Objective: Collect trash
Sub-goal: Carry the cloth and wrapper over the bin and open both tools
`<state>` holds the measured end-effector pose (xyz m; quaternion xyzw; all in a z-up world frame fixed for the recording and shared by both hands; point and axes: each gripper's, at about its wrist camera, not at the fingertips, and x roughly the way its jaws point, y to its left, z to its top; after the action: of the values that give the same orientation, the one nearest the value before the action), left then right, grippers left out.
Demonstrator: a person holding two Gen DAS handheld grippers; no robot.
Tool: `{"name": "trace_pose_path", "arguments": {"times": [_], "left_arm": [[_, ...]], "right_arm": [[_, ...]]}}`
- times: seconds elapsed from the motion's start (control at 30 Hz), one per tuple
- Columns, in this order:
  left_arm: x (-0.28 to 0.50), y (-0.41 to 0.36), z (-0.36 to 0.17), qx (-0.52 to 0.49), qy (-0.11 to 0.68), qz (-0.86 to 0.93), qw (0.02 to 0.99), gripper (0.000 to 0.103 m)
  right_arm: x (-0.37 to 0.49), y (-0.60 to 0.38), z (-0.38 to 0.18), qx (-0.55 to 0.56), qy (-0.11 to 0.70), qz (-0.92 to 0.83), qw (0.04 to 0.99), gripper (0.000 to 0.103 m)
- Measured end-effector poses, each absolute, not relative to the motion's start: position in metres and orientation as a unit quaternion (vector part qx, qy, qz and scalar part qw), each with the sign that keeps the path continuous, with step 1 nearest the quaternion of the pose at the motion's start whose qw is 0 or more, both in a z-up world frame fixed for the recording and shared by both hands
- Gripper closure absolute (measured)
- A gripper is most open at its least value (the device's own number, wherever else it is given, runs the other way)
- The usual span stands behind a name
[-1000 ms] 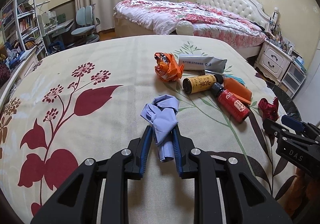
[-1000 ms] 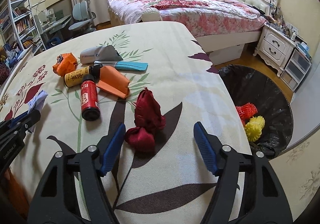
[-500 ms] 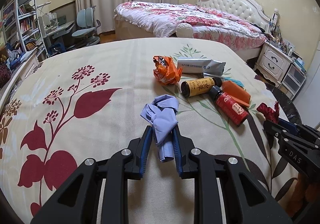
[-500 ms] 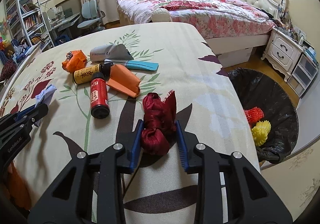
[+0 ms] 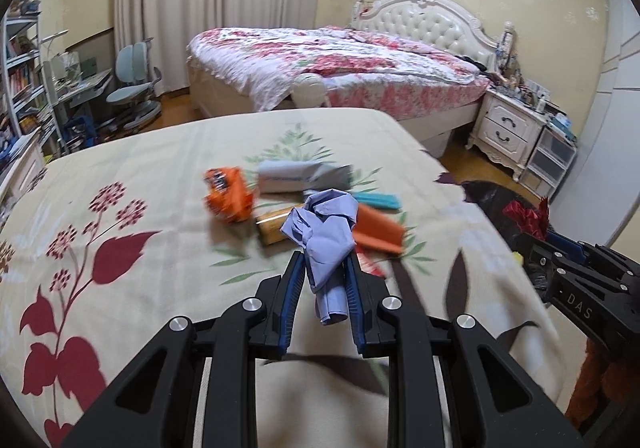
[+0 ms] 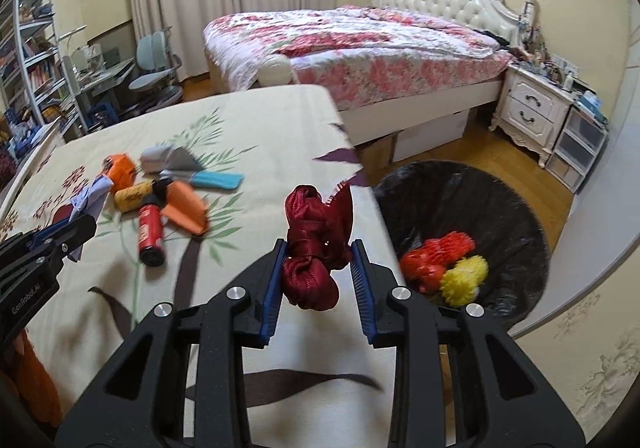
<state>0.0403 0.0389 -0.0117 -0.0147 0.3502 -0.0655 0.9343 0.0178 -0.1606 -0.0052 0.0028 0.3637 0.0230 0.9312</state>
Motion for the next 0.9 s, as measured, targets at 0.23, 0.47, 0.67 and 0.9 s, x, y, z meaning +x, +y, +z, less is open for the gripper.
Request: {"name": "trace_pose_path", "arguments": {"times": [0.23,0.47,0.67,0.9], "left_arm": [[0.059,-0.018,-0.003,0.005,0.332,-0.116,0.936,0.079],[0.084,-0.075,-0.004,0.018,0.325,-0.161,0.932,0.079],[0.104,-0.115,-0.012,0.032,0.33,-0.182,0.926,0.079],[0.121,-0.145,-0.02,0.053,0.327,-0.193,0.923,0.079]], "right_arm": [[0.029,-0.212,-0.001,0.017,0.348,-0.034,0.937,0.072],[0.047,-0.252,-0.01,0.028,0.346,-0.071,0.935,0.072],[0.06,-0.275,-0.019,0.029,0.346,-0.098,0.933,0.072],[0.075,-0.298,-0.031,0.048,0.355,-0.113,0.927,0.072]]}}
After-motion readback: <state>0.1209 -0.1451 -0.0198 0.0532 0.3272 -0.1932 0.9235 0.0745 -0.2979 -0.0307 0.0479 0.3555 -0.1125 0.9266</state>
